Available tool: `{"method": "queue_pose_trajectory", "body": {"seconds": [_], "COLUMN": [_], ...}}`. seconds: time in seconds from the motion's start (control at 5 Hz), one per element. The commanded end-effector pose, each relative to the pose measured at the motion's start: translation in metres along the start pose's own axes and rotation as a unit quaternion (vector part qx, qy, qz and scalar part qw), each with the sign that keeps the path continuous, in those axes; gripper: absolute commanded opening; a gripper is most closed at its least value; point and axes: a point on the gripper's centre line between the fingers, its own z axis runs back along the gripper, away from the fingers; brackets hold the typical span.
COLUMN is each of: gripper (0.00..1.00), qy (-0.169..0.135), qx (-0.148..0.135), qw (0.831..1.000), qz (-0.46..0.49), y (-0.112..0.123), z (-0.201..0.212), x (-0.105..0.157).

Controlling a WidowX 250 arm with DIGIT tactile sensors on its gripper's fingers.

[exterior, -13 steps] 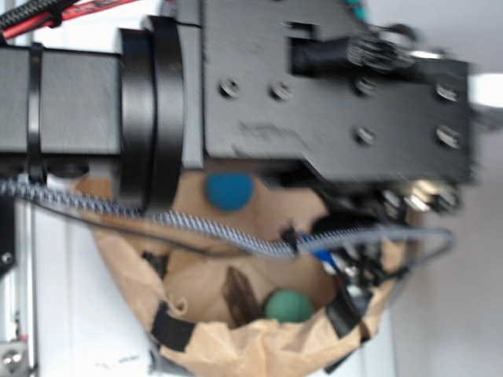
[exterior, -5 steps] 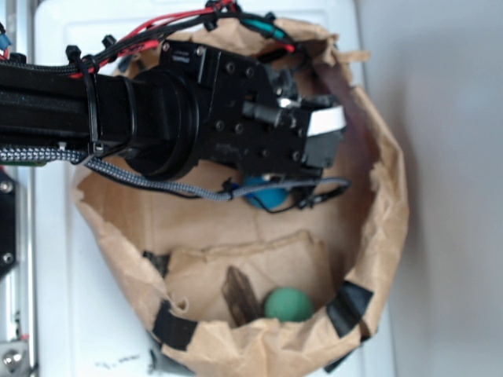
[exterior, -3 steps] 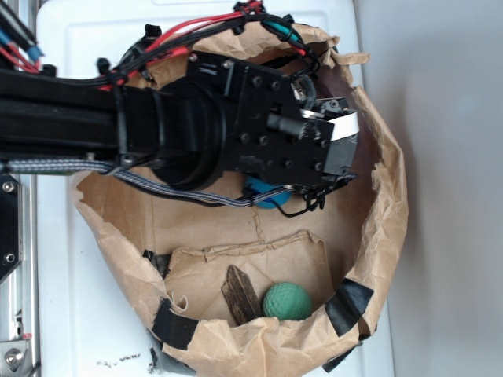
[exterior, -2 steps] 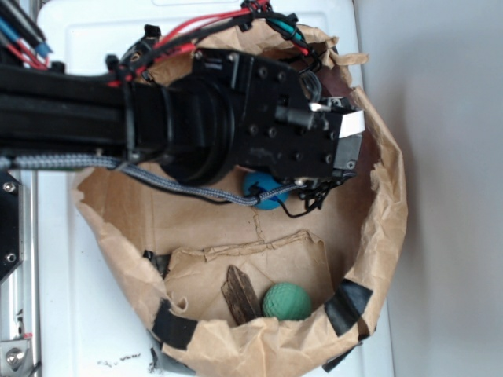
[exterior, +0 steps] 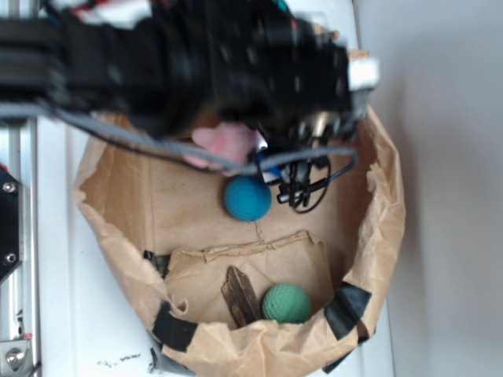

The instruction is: Grab the pink bunny.

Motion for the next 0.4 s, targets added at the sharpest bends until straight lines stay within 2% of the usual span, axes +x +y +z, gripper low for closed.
{"method": "queue_pose_trajectory", "body": {"seconds": [0.0,0.2], "gripper": [0.00,0.00], "qy": [-0.017,-0.046], "qx": [-0.065,-0.054], "qw": [0.997,0.997], "qz": [-0.030,-0.043], "y": [0.0268,0.0238], "z": [0.0773,0.0758], "x": [-0.0097,-0.0186]}}
